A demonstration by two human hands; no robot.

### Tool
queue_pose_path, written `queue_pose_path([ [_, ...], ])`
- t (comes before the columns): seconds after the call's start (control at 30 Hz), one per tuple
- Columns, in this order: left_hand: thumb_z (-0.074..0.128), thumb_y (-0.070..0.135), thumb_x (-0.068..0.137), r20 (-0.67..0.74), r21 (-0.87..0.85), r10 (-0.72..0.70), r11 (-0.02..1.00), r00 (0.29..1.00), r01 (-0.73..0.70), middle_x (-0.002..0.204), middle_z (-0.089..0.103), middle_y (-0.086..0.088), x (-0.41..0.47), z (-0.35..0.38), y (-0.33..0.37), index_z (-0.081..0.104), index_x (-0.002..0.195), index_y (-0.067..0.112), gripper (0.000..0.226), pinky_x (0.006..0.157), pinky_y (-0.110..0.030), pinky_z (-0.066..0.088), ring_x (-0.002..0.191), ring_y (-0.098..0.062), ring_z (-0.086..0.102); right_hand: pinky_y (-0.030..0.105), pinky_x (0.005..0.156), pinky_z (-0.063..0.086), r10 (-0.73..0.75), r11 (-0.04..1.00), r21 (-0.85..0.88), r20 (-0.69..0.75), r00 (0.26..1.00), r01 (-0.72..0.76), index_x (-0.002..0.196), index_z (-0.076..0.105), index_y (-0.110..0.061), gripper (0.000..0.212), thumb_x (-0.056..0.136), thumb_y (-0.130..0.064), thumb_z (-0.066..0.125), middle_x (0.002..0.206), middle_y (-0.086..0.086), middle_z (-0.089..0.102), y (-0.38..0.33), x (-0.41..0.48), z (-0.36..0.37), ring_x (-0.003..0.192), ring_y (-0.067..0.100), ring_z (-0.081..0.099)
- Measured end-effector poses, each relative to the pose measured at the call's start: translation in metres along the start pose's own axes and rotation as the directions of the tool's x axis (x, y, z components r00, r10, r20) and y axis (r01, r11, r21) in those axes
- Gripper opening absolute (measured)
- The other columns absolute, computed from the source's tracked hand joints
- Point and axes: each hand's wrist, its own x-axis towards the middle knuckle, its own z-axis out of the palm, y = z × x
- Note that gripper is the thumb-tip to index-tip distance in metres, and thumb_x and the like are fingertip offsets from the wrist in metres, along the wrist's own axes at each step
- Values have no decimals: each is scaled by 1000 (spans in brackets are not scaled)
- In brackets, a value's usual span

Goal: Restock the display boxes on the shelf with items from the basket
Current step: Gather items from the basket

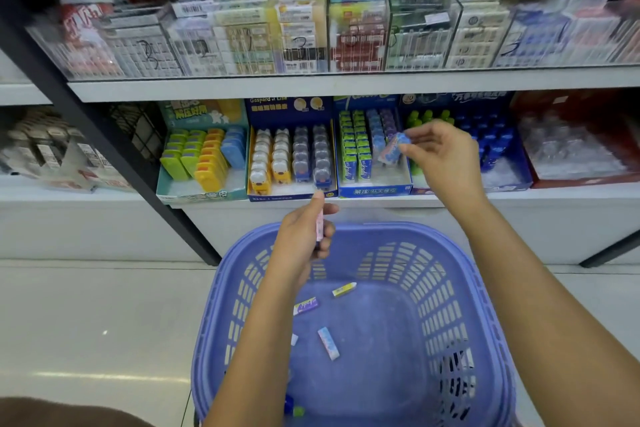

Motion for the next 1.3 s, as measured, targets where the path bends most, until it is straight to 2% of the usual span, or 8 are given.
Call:
queue_pose_path([
  [0.3, 32, 19, 100, -9, -165, -127, 979, 992, 124, 49, 50, -3, 8, 10, 4, 55, 82, 9, 31, 36, -15, 27, 33, -11, 40, -4, 64, 40, -111, 964, -227, 118, 987, 136, 101, 70, -8, 17, 84, -9, 67, 84, -5, 63, 24, 17, 20, 75, 6, 59],
  [0.53, 39, 15, 100, -3, -222, -82, 972, 997, 80, 80, 58, -6, 14, 10, -5, 63, 88, 9, 27, 55, -25, 55, 67, -16, 58, 24, 80, 50, -162, 923, -312, 218, 962, 226, 99, 70, -4, 16, 83, -7, 68, 98, 10, 72, 26, 30, 22, 82, 13, 63],
  [0.73, 50, 28, 97, -13, 41, 37, 998, 999, -36, 90, 66, 6, 16, 7, -11, 73, 89, 31, 25, 70, -23, 38, 77, -8, 54, 26, 78, 47, -133, 895, -389, 231, 964, 217, 99, 73, -5, 20, 80, -11, 71, 97, 11, 69, 33, 35, 24, 83, 19, 61],
  [0.9, 58, 16, 93, 28, -233, 46, 972, 999, -38, 89, 73, -1, 15, 12, -11, 69, 96, 12, 12, 68, -17, 53, 79, -10, 68, 26, 75, 45, -68, 824, -522, 292, 954, 219, 111, 70, -11, 27, 85, -17, 68, 101, 5, 63, 20, 35, 24, 84, 20, 59],
  [1.0, 58, 8, 92, 5, -341, 86, 937, 996, -79, 95, 74, -5, 16, 16, -11, 64, 103, 5, 13, 77, -19, 55, 90, -13, 70, 21, 62, 51, 106, 993, -87, 283, 953, -85, 112, 64, -14, 33, 82, -25, 71, 80, -5, 63, 4, 6, 22, 63, 9, 61],
  [1.07, 57, 6, 91, 2, -379, 126, 918, 992, -116, 98, 73, -6, 16, 19, -9, 62, 107, 3, 17, 81, -20, 55, 93, -14, 70, 20, 59, 54, 195, 928, 208, 435, 879, -309, 106, 66, -9, 30, 79, -18, 74, 75, -2, 68, -4, -14, 22, 58, 10, 64],
  [1.23, 58, 7, 92, 20, -285, 241, 931, 970, -226, 95, 72, -4, 17, 32, -2, 62, 102, 9, 11, 79, -20, 54, 91, -13, 68, 18, 62, 55, 120, 903, 338, 396, 911, -265, 89, 69, -8, 13, 77, -3, 73, 79, 10, 69, -16, -27, 24, 61, 9, 66],
  [1.3, 56, 13, 94, 34, 25, 334, 942, 942, -335, 105, 69, 1, 20, 35, -2, 61, 109, 15, 16, 85, -20, 48, 97, -7, 64, 16, 61, 55, 140, 915, 345, 211, 967, -208, 86, 67, -13, 16, 75, -4, 75, 77, 4, 67, -14, -19, 16, 61, 6, 65],
])
